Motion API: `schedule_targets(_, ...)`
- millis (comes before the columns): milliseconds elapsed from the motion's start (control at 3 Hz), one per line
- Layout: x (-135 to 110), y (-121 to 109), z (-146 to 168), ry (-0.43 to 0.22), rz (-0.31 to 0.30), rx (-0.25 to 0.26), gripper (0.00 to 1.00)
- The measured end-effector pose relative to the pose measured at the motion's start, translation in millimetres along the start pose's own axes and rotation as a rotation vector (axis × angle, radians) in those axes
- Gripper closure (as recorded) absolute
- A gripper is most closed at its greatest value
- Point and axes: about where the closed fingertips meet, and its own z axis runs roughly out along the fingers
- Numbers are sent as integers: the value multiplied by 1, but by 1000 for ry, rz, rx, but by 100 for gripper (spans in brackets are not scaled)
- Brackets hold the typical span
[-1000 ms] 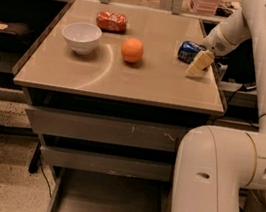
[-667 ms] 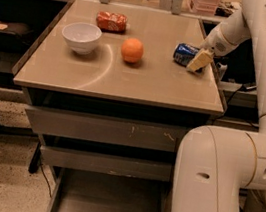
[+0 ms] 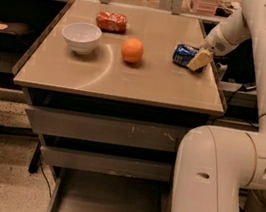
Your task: Place pepsi can into bottom drawer
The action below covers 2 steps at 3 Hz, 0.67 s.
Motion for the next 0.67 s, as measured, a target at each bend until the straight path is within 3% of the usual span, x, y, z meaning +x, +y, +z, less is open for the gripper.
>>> schedule_targets(333,0,0,0,0,0,0,100)
schedule_targets(667,-2,4,-3,-12,-33,-13,100)
